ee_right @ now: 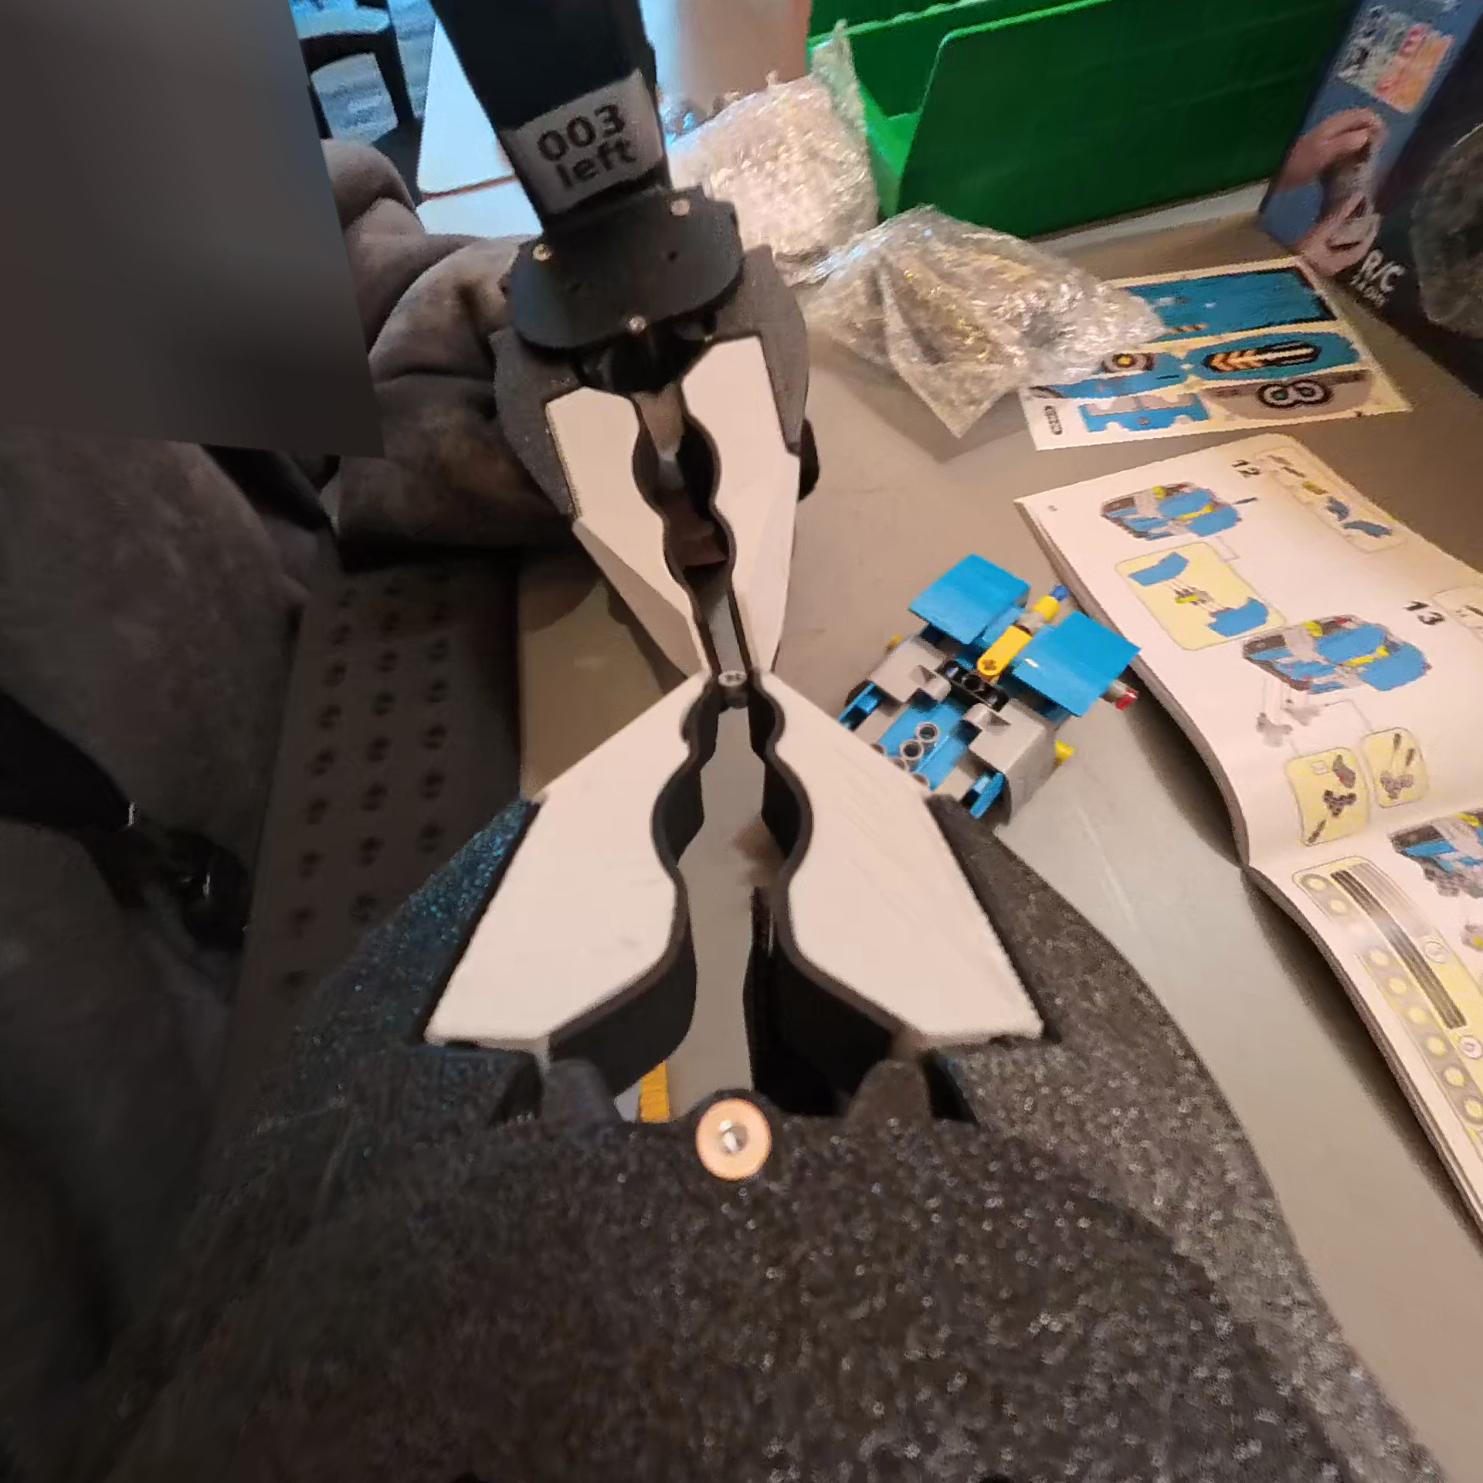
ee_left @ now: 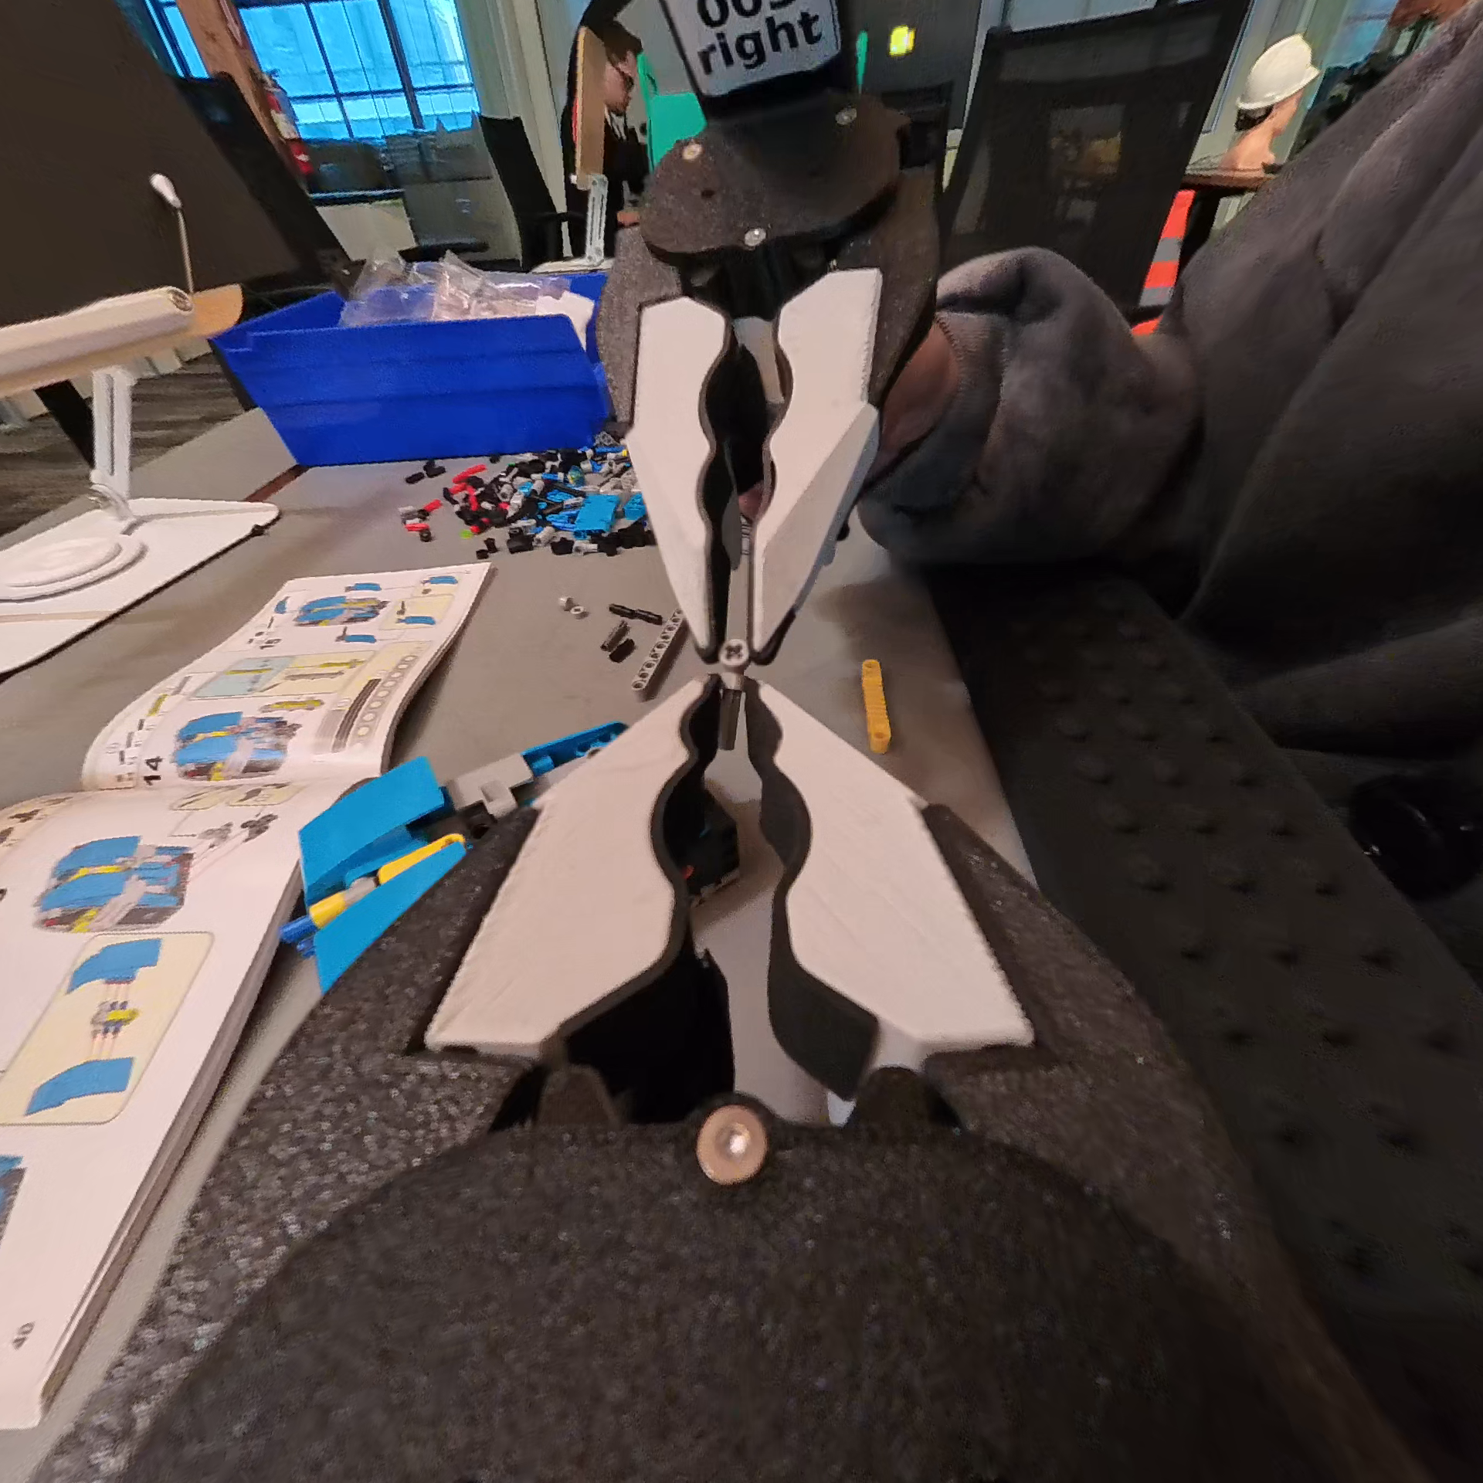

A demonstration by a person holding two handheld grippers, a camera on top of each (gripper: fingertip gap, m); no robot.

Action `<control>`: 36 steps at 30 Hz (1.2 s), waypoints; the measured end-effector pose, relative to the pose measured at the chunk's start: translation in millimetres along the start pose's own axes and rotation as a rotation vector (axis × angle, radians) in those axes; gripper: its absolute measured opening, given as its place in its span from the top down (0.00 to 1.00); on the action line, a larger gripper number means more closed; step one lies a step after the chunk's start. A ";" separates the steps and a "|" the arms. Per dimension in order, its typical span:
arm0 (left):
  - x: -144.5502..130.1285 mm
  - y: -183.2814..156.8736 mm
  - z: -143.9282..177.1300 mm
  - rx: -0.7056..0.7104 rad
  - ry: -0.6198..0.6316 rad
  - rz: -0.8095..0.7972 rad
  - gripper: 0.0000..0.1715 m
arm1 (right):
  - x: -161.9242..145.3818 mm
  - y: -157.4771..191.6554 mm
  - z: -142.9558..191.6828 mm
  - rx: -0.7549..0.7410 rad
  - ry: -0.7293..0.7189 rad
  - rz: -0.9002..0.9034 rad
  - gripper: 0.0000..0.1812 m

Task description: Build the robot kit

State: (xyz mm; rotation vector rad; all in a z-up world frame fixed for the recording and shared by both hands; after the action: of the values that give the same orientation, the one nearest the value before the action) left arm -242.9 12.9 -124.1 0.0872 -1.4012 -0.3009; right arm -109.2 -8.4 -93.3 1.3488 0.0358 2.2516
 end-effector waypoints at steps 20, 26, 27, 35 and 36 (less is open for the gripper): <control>3.4 1.4 4.3 -0.157 -0.098 0.189 0.97 | -5.9 4.1 7.5 0.121 -0.055 0.032 0.96; 5.4 9.7 11.1 -0.141 -0.137 0.231 0.97 | -5.8 6.4 1.3 0.077 -0.077 0.039 0.97; 6.4 12.2 13.6 -0.138 -0.153 0.247 0.97 | -5.0 5.2 5.4 0.082 -0.094 0.028 0.97; 0.1 8.8 10.7 -0.136 -0.053 0.169 0.97 | -10.0 2.3 2.2 0.039 -0.049 0.049 1.00; -0.1 8.4 10.4 -0.136 -0.047 0.166 0.97 | -10.5 2.0 1.3 0.034 -0.042 0.047 1.00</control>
State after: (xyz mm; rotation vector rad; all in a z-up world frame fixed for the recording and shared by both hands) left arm -251.8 22.2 -120.4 -0.1485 -1.4214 -0.2608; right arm -105.0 -15.0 -100.6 1.4282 0.0274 2.2703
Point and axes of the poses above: each gripper's, where its closed fingertips meet, z back along the fingers, x out of its top, y = z × x across the jaws, the point moved 8 cm from there along z, back along the fingers, and after that the axes turned 11 degrees about -z, right-handed, at the moved point
